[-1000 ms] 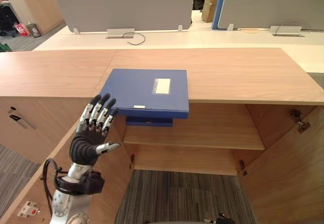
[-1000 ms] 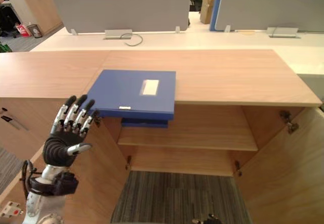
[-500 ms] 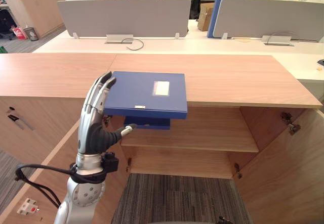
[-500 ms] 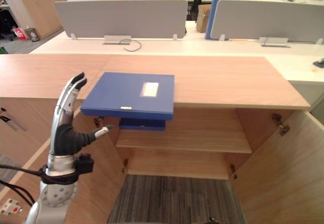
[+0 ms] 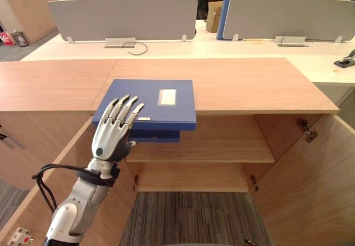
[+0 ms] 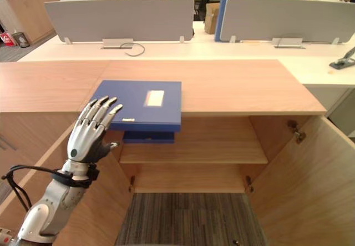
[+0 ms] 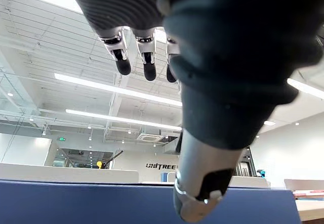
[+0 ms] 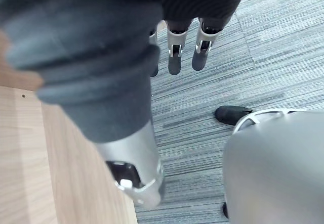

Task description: Walk over to the cabinet, pick up the folder, carry it to the office cabinet, place the folder inside the office cabinet, then close the office cabinet door

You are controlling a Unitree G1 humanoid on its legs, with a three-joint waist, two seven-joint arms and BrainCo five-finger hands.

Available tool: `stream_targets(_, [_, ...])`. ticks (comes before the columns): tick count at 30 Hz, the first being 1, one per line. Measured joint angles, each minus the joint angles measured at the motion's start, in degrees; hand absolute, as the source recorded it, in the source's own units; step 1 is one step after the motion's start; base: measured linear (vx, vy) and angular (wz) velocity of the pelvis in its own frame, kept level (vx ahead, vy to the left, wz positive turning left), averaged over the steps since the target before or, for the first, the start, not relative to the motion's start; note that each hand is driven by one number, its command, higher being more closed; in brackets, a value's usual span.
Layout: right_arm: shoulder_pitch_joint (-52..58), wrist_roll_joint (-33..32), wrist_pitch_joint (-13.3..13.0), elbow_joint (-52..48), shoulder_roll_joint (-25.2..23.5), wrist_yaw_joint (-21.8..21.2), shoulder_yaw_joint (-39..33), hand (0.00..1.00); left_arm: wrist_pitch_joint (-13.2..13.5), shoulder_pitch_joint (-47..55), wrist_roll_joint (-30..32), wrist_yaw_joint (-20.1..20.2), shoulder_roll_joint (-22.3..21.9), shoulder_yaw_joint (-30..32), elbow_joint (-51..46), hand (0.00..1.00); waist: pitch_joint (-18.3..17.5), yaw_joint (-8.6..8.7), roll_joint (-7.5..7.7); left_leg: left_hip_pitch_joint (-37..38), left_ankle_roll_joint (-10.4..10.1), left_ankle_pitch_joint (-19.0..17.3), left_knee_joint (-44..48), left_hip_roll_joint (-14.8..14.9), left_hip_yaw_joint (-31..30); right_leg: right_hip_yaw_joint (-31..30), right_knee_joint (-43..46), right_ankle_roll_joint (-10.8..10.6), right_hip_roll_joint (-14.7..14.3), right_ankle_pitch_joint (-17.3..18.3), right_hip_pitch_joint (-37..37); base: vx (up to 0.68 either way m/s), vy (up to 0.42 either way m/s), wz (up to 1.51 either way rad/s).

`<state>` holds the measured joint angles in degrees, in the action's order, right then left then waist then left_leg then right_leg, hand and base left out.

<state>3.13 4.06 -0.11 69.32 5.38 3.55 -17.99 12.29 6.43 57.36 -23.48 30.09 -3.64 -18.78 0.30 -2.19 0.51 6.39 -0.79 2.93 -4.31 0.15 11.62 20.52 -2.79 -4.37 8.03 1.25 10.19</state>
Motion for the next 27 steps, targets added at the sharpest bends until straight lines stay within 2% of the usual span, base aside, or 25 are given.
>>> stream_targets(5, [-0.12, 1.69, -0.01, -0.14, 0.13, -0.01, -0.01, 0.0, -0.81, -3.82, 1.89, 0.01, 2.38, -1.83, 4.58, 0.0, 0.14, 0.31, -0.04, 0.79, 0.0, 0.0, -0.55, 0.03, -0.01, 0.0, -0.99, 0.38, -0.3, -0.28, 1.01, 0.0, 0.0, 0.0])
stream_targets(13, [0.43, 1.8, 0.0, -1.79, 0.55, -0.01, -0.5, 0.0, -2.23, -8.38, 3.89, 0.24, 4.36, -3.42, 10.66, 0.0, 0.33, 2.29, -0.16, 1.06, -0.07, -0.05, -0.57, 0.11, 0.47, -0.48, -1.11, 0.38, -0.31, -0.5, 1.02, -0.03, 0.002, -0.03])
stream_targets(22, [0.51, 2.32, 0.01, -2.21, 0.92, -0.02, -0.64, 0.0, -3.37, -11.09, 5.34, 0.73, 4.44, -4.22, 15.58, 0.0, 0.39, 3.01, -0.2, 1.24, -0.13, -0.09, -0.59, 0.14, 1.01, -1.01, -2.23, 0.42, -0.4, -1.16, 1.23, -0.04, 0.003, -0.04])
stream_targets(27, [0.48, 3.87, 0.01, -2.26, 0.95, -0.02, -0.64, 0.0, -4.94, -13.07, 5.52, 1.51, 4.41, -4.33, 19.75, 0.0, 0.52, 3.47, -0.2, 1.26, -0.16, -0.11, -0.59, 0.16, 1.08, -1.11, -2.23, 0.41, -0.43, -1.17, 1.23, -0.01, 0.0, 0.0])
